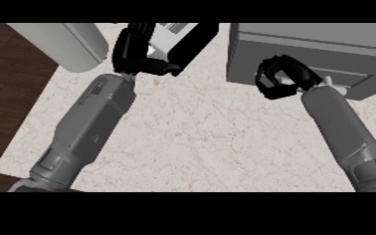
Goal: Pick up the cup, place it into the drawer and close the drawer
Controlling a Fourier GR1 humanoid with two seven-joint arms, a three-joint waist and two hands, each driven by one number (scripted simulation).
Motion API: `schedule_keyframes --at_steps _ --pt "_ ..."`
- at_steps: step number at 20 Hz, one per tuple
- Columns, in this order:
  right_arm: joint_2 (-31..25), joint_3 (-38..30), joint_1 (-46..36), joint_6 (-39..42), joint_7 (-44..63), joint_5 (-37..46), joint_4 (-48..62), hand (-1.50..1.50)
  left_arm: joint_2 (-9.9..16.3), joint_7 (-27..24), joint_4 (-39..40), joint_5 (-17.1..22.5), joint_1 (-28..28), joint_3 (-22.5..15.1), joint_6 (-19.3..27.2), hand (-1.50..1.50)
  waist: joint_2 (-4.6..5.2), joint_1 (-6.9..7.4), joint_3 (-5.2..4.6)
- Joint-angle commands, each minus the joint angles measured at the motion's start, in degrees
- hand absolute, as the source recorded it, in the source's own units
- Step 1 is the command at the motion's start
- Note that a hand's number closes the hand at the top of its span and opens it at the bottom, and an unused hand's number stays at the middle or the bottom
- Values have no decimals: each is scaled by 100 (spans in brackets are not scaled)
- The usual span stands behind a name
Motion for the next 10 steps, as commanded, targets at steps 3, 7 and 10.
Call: schedule_keyframes --at_steps 3,7,10 --pt "-708 -552 -966 -389 421 -104 191 150 102 57 -141 28 158 -29 -198 -150 87 281 -46" --pt "-848 -626 -983 -68 487 -275 52 150 131 82 -235 67 179 -18 -290 -150 74 360 -54" --pt "-854 -654 -889 -33 478 -339 -9 150 154 30 -216 104 290 21 -355 -150 128 327 -56"
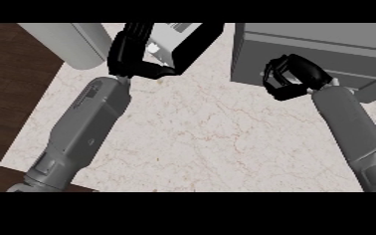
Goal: Pick up the cup, place it into the drawer and close the drawer
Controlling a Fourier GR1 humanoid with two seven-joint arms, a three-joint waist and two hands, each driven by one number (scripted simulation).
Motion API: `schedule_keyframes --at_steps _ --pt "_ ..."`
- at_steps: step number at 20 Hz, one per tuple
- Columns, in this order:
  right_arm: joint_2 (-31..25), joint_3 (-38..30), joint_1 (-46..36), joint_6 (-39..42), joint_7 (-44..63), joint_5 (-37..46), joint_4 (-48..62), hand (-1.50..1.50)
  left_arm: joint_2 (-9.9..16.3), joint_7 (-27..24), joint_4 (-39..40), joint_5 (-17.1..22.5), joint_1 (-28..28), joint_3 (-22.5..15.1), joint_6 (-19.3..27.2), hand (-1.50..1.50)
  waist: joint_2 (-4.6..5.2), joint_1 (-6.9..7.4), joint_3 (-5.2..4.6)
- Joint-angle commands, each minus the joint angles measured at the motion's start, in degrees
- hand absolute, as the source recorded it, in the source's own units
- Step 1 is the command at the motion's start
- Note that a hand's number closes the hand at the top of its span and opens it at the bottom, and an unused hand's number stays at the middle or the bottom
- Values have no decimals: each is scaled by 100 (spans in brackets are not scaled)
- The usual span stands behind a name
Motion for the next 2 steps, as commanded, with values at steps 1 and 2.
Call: schedule_keyframes --at_steps 1,2 --pt "-633 -547 -981 -752 405 5 152 150 -8 4 -67 33 124 -18 -105 -150 65 213 -94" --pt "-638 -498 -1047 -688 462 27 88 150 -1 51 -60 46 76 -11 -121 -150 77 236 -101"
